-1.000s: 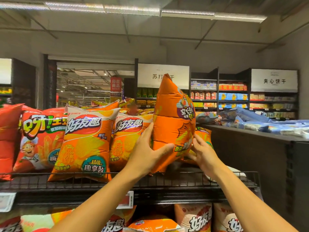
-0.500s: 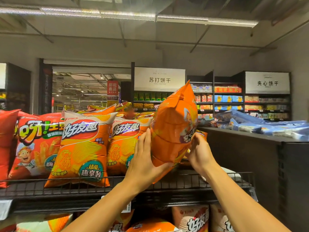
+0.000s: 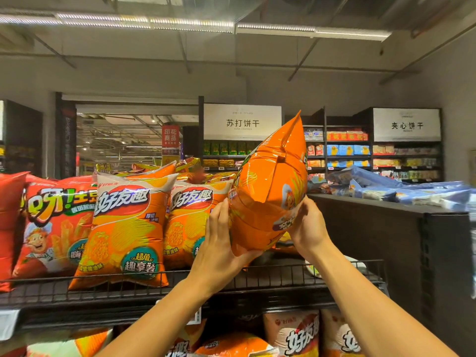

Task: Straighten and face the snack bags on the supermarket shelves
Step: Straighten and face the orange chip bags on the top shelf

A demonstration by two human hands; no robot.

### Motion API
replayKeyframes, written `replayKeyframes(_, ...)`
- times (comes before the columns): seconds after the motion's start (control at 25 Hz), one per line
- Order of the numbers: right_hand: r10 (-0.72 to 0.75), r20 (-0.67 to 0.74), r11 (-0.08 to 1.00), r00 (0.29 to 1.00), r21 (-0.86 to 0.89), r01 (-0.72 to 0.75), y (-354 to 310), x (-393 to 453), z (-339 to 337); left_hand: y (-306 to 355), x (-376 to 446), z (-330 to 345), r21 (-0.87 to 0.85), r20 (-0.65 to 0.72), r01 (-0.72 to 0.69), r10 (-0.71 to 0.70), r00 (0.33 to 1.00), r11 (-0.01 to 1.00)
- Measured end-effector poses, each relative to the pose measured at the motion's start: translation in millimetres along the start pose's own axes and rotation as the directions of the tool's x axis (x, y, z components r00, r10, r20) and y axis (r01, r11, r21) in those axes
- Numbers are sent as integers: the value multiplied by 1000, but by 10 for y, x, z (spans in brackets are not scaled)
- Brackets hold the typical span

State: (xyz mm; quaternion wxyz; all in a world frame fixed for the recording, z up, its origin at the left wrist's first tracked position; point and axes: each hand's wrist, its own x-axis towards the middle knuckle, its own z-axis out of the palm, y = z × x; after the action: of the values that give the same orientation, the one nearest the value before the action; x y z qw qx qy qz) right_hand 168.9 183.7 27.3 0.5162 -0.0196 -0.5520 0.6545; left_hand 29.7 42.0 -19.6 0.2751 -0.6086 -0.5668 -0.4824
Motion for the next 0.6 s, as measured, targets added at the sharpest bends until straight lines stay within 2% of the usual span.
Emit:
replayKeyframes(0.32, 38, -29, 990, 999, -133, -42, -30, -30, -13, 68, 55, -105, -55, 38, 35, -33, 999, 998)
replayKeyframes(0.44, 101, -77, 967, 992, -228, -116, -20, -20, 4, 153, 122, -160, -106, 26, 89, -86, 996, 990)
replayKeyframes(0.6, 225, -114, 944, 968, -222, -246, 32, -7, 24, 375, 176, -127, -92, -13, 190, -192, 981, 978)
